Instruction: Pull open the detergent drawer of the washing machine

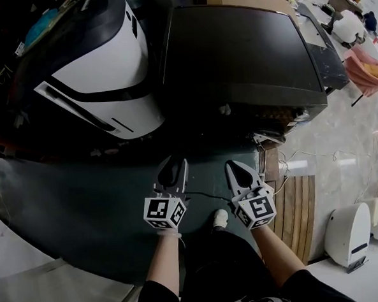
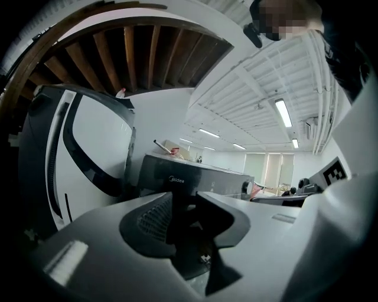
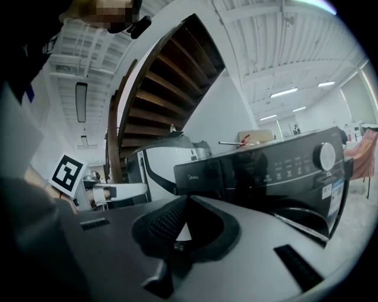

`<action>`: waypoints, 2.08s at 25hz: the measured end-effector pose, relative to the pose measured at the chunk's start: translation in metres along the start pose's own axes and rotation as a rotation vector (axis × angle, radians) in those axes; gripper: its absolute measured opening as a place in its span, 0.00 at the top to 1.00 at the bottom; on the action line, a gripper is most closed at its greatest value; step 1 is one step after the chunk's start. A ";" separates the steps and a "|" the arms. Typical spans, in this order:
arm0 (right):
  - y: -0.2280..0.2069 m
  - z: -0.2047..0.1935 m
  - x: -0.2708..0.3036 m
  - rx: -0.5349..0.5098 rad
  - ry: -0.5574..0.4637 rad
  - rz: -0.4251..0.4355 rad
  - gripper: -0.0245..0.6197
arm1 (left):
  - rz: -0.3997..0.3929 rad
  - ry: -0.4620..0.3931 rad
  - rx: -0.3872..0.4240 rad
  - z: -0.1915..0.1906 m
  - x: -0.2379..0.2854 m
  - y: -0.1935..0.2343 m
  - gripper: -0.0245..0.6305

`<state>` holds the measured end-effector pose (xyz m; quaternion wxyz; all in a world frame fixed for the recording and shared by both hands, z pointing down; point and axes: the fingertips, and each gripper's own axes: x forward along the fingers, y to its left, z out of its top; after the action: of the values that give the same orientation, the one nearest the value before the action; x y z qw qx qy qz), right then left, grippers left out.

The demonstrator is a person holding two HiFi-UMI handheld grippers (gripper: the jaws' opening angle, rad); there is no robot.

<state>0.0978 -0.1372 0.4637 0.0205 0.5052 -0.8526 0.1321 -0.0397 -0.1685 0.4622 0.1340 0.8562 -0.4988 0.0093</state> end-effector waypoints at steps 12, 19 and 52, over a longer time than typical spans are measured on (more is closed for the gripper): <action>-0.020 -0.024 0.042 0.030 0.005 -0.008 0.93 | -0.117 -0.017 -0.229 -0.027 0.062 0.007 0.79; -0.026 -0.040 0.068 0.014 0.021 -0.010 0.93 | -0.167 -0.051 -0.366 -0.038 0.094 0.021 0.75; -0.032 -0.073 0.112 0.008 0.055 -0.061 0.93 | -0.400 -0.288 -0.832 -0.027 0.150 0.055 0.66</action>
<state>0.0633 -0.2298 0.5595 0.0459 0.5273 -0.8353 0.1488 -0.0081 -0.3155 0.5224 0.3937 0.8018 -0.2993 -0.3356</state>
